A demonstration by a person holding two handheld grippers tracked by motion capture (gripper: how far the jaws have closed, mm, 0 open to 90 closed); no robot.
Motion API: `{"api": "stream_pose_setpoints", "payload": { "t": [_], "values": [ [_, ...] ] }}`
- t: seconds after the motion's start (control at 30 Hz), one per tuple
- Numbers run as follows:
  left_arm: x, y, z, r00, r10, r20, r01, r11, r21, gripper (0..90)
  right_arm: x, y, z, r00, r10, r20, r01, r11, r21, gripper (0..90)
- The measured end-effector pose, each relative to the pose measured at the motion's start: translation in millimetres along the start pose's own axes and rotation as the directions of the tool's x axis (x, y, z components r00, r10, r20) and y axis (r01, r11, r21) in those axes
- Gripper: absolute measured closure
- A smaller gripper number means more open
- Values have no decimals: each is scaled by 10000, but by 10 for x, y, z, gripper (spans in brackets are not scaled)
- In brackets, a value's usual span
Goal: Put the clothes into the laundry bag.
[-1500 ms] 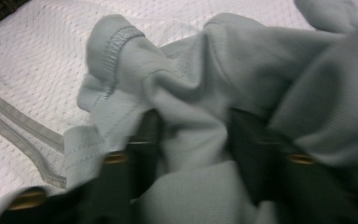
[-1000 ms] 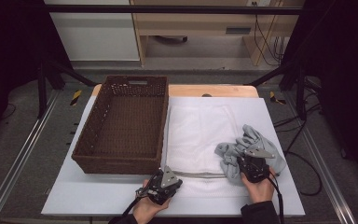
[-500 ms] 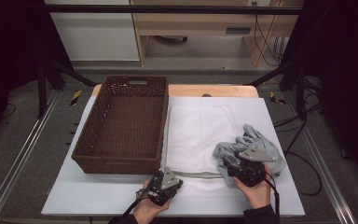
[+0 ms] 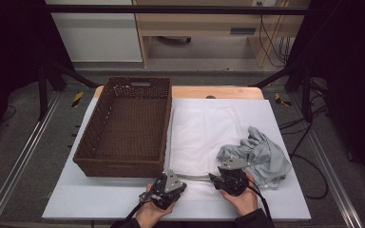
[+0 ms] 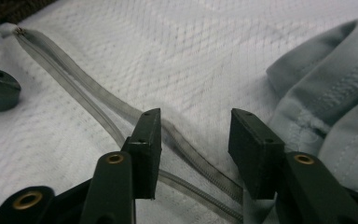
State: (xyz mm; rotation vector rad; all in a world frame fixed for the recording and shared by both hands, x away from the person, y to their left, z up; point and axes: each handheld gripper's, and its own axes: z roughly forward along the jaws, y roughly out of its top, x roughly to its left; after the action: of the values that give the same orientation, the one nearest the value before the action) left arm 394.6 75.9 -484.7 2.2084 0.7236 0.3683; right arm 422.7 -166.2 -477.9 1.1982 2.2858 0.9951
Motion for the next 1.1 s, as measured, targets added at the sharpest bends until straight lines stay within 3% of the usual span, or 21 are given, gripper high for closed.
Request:
{"api": "stream_pose_setpoints", "payload": {
  "t": [0.33, 0.53, 0.63, 0.8, 0.93, 1.1],
  "values": [
    [2, 11, 1, 10000, -23, 1, 23, 10000, 74, 889, -55, -22, 41, 10000, -58, 81, 57, 10000, 45, 700],
    [0, 11, 3, 9999, -106, 12, 106, 9999, 30, 879, 5, 30, 71, 9993, -154, 331, 145, 9996, 252, 808],
    [-6, 12, 3, 9999, -103, -11, 103, 9999, 23, 873, 3, 50, 83, 9991, -26, 430, 12, 9995, 320, 881],
    [-2, 18, -31, 9998, -218, -33, 218, 9997, -72, 830, -21, 57, 69, 9984, 439, 370, -449, 9986, 273, 891],
    [20, 63, -105, 9995, -318, -12, 317, 9982, -514, 787, -48, 80, -25, 9971, 720, 234, -712, 9969, -332, 891],
    [-19, 193, -162, 9996, -155, -249, 133, 9962, -859, 707, -124, 113, -147, 9956, 933, -41, -932, 9895, -1105, 890]
  ]
}}
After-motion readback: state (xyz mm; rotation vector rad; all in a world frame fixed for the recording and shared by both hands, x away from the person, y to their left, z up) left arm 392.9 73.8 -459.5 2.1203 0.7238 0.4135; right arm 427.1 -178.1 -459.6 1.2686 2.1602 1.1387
